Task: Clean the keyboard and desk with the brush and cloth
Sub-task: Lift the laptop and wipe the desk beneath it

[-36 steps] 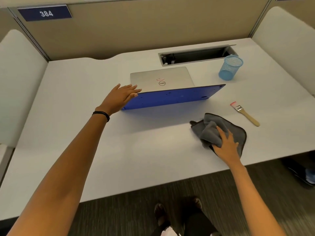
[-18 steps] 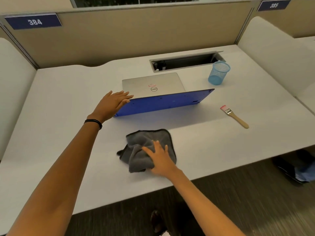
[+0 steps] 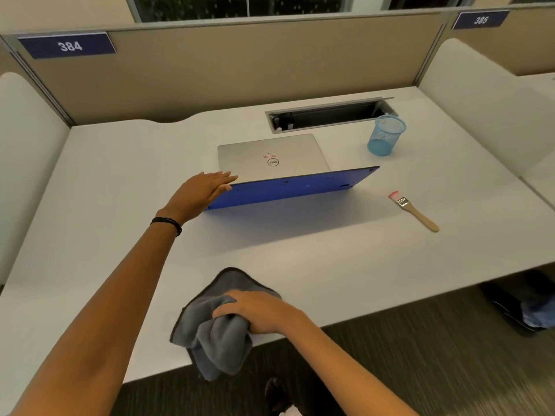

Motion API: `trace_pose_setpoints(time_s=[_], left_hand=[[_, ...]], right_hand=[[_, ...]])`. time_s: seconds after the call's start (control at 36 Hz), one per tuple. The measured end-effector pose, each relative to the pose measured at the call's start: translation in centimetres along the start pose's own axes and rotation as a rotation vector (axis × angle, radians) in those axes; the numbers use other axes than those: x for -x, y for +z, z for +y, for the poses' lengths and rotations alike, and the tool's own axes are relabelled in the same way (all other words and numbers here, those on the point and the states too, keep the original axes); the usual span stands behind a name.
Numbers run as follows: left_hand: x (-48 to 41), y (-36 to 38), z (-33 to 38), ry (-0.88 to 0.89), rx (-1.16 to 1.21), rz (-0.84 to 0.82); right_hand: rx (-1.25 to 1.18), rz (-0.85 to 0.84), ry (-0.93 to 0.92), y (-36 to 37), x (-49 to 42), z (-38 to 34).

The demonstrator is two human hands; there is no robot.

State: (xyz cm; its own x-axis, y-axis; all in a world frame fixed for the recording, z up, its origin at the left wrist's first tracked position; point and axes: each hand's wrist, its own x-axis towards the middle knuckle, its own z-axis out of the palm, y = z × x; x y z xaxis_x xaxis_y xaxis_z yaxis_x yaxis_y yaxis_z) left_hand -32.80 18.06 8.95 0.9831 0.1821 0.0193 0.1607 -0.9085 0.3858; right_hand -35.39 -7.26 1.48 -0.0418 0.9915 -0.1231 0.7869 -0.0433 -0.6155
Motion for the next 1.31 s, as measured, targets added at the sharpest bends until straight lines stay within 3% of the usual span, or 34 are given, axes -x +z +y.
trace_pose_setpoints(time_s=[0.08, 0.22, 0.28, 0.36, 0.53, 0.75, 1.08, 1.19, 1.31], left_hand=[[0.4, -0.1, 0.2, -0.032, 0.057, -0.031], [0.7, -0.3, 0.3, -0.04, 0.083, -0.11], [0.7, -0.4, 0.4, -0.033, 0.075, -0.13], [0.6, -0.6, 0.7, -0.02, 0.045, -0.146], [0.2, -0.6, 0.7, 0.013, -0.06, -0.201], [1.0, 0.3, 0.9, 0.03, -0.039, -0.242], [2.4, 3.0, 0.4, 0.123, -0.118, -0.202], [2.8, 4.5, 0.3, 0.19, -0.18, -0.17], [3.4, 6.1, 0.5, 0.204, -0.219, -0.182]], right_hand=[[-0.068, 0.145, 0.11, -2.6, 2.9, 2.0], [-0.231, 0.648, 0.359, -6.1, 9.1, 7.2], [-0.193, 0.739, 0.527, -6.7, 10.8, 8.8], [-0.162, 0.598, 0.742, -6.1, 11.8, 10.5], [0.002, 0.416, 0.788, -3.0, 10.1, 10.9], [0.102, 0.254, 0.645, -1.1, 6.4, 7.6], [-0.014, -0.061, 0.055, 0.9, 1.4, -0.2], [-0.121, -0.045, 0.044, -0.1, 2.3, -0.4], [-0.241, 0.025, 0.157, -2.1, 4.8, 0.9]])
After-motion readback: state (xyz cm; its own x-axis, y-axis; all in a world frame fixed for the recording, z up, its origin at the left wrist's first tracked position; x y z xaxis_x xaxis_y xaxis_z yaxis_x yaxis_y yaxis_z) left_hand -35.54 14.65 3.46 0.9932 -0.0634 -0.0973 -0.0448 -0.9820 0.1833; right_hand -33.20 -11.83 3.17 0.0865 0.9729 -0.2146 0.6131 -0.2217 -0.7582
